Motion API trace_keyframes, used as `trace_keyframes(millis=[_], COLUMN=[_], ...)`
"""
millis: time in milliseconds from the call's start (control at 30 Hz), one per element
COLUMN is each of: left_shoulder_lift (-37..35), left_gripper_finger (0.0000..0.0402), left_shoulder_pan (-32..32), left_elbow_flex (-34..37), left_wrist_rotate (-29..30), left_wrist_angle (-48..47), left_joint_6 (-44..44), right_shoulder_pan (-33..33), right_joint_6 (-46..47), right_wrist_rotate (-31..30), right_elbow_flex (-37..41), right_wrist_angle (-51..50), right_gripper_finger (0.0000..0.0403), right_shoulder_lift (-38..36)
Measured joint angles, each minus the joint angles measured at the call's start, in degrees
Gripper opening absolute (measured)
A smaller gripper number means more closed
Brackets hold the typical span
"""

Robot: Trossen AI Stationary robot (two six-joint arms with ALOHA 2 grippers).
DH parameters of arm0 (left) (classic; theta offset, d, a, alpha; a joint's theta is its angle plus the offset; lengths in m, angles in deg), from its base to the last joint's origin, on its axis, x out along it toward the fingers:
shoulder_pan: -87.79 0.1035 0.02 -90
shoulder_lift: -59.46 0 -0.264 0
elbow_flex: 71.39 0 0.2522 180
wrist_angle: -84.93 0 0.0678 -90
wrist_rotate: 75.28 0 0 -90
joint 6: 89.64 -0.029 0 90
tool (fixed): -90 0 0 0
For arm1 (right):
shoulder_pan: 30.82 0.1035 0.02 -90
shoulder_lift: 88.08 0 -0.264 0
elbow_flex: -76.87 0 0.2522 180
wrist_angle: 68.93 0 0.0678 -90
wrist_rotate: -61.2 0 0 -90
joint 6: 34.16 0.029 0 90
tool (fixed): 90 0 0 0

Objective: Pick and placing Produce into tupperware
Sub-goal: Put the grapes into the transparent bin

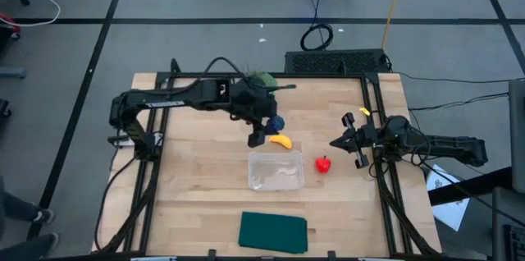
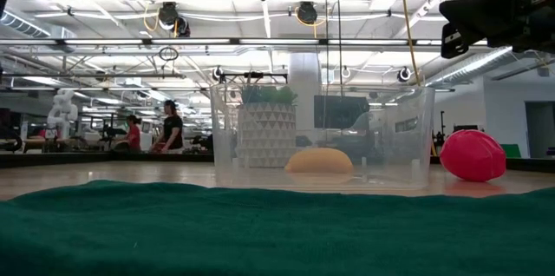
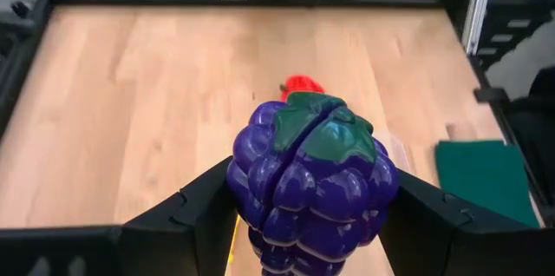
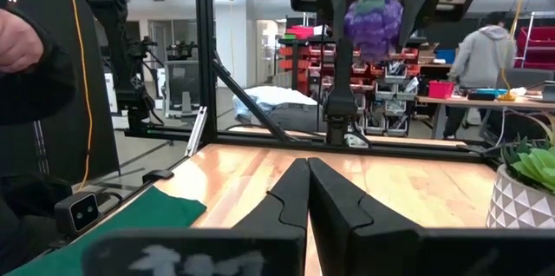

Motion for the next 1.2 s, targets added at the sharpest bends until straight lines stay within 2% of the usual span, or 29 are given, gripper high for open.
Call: trace_keyframes(millis=[233,733,967,1200], left_shoulder_lift=[2.6,11.4,11.5,11.5], left_gripper_finger=[0.0232,0.0232,0.0232,0.0232], left_shoulder_pan=[-1.6,-5.7,-5.9,-5.9], left_elbow_flex=[-0.7,-0.7,-0.7,-0.7], left_wrist_rotate=[0.1,5.4,13.4,13.1], left_wrist_angle=[-3.5,-5.7,-11.9,-15.3], left_joint_6=[1.5,4.3,8.7,9.5], right_shoulder_pan=[0.0,0.0,0.0,0.0], right_joint_6=[0.0,0.2,0.2,0.0], right_wrist_rotate=[0.0,0.0,0.0,0.0], right_elbow_flex=[0.0,0.0,0.0,0.0], right_wrist_angle=[0.0,-0.1,-0.1,0.0], right_gripper_finger=[0.0,0.0,0.0,0.0], right_shoulder_lift=[0.0,0.0,0.2,0.3])
